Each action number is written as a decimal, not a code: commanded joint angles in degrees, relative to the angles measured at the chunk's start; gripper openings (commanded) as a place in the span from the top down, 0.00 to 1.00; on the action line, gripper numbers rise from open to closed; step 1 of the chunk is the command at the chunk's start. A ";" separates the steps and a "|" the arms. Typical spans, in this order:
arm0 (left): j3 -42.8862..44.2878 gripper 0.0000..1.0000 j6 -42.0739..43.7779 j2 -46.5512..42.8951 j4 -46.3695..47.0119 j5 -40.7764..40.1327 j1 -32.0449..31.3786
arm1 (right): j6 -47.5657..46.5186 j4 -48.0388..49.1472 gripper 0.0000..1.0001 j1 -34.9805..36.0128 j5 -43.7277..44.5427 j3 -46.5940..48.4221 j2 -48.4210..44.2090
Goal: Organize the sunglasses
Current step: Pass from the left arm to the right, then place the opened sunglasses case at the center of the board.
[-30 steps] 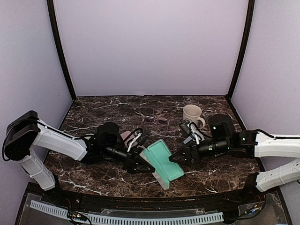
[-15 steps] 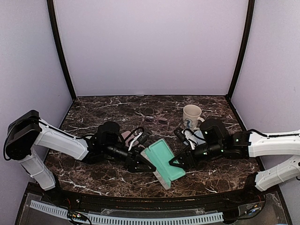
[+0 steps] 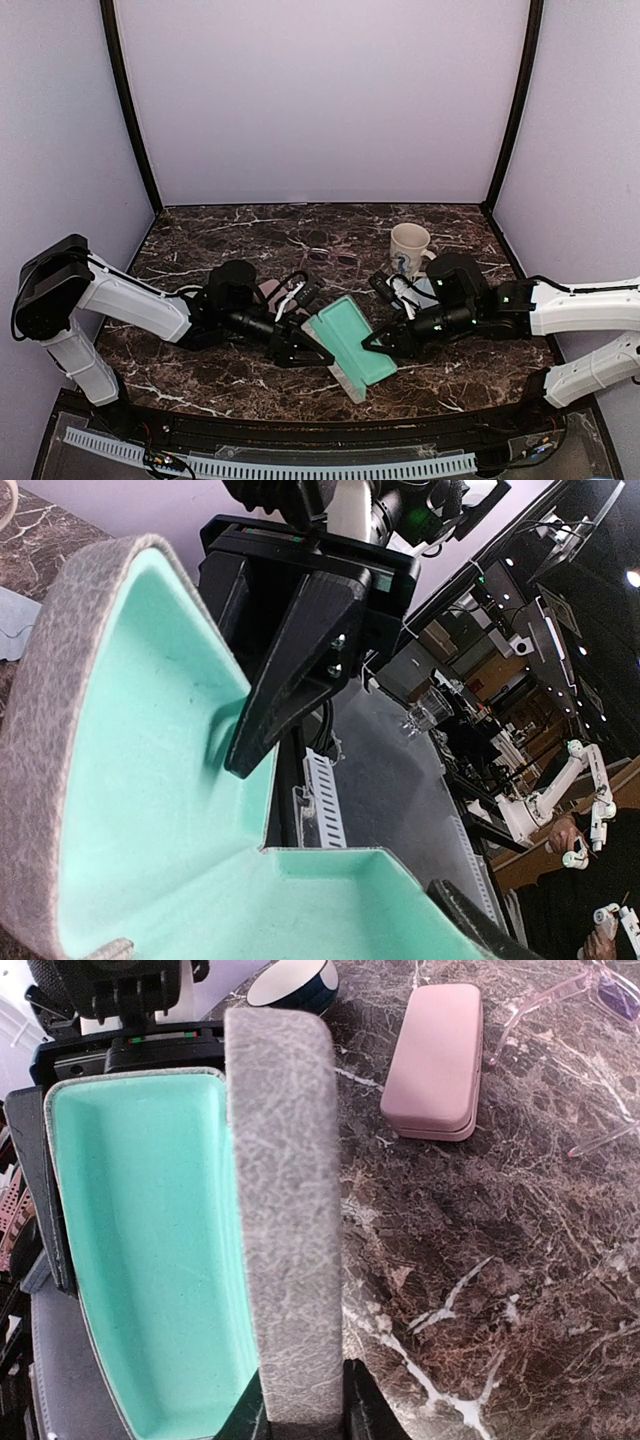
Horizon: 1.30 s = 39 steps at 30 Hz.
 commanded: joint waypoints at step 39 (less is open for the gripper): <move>-12.75 0.10 2.52 -30.02 -24.31 -38.54 3.15 | -17.44 -20.24 1.00 0.12 16.81 16.48 7.02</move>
